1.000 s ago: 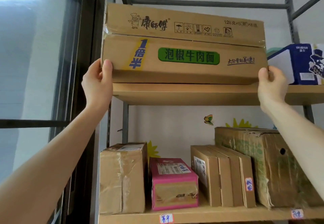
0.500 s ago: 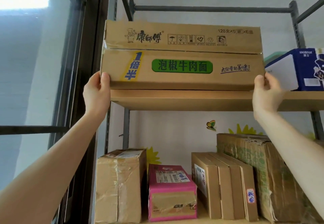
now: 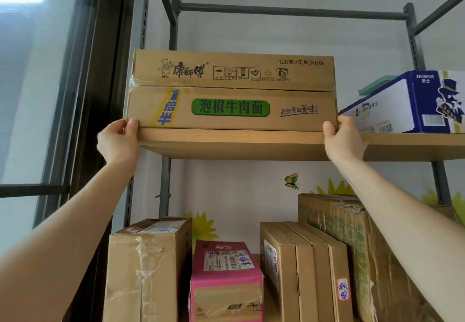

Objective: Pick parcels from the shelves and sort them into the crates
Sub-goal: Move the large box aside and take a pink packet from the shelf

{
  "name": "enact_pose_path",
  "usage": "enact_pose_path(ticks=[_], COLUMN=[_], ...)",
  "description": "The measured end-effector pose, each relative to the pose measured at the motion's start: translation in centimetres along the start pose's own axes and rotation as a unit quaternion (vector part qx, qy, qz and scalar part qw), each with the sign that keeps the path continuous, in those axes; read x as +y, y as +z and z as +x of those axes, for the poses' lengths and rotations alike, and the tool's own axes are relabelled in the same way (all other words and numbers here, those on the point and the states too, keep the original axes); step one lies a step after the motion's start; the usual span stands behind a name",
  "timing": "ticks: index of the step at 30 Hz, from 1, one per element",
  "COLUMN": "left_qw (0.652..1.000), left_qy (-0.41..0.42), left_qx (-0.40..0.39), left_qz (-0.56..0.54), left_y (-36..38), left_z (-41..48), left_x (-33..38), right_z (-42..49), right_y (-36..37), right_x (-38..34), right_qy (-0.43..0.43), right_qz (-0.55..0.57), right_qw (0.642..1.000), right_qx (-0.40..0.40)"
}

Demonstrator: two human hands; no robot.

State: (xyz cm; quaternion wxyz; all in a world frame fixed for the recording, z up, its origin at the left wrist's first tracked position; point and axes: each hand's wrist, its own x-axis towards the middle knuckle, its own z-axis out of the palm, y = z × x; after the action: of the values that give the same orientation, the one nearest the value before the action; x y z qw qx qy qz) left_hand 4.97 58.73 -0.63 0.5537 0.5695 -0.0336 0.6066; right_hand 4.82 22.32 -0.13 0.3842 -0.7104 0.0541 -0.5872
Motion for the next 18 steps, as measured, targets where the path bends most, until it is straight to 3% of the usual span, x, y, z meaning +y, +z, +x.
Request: enact_pose_path(ticks=[6,10,14,18], left_qw=[1.0,1.0,0.999,0.993], left_qy=[-0.003,0.015,-0.011,-0.083], left_qx=[-0.001,-0.021,-0.029,-0.048], left_qz=[0.004,-0.002,0.019,0.075], left_y=[-0.2,-2.3,-6.3,-9.9], left_z=[-1.2,-4.2,-8.5,-11.9], left_x=[0.3,-0.3,-2.9,-6.7], right_z=[-0.7,-4.4,-14.4,-23.5], right_y=[0.5,1.1,2.3,5.7], right_x=[0.1,0.0,-1.3,-2.8], right_qy=[-0.023,-0.013,0.039,0.036], right_qz=[-0.017,0.145,0.323,0.291], right_qw=[0.999,0.989,0.941,0.908], right_qx=[0.017,0.024,-0.098,-0.299])
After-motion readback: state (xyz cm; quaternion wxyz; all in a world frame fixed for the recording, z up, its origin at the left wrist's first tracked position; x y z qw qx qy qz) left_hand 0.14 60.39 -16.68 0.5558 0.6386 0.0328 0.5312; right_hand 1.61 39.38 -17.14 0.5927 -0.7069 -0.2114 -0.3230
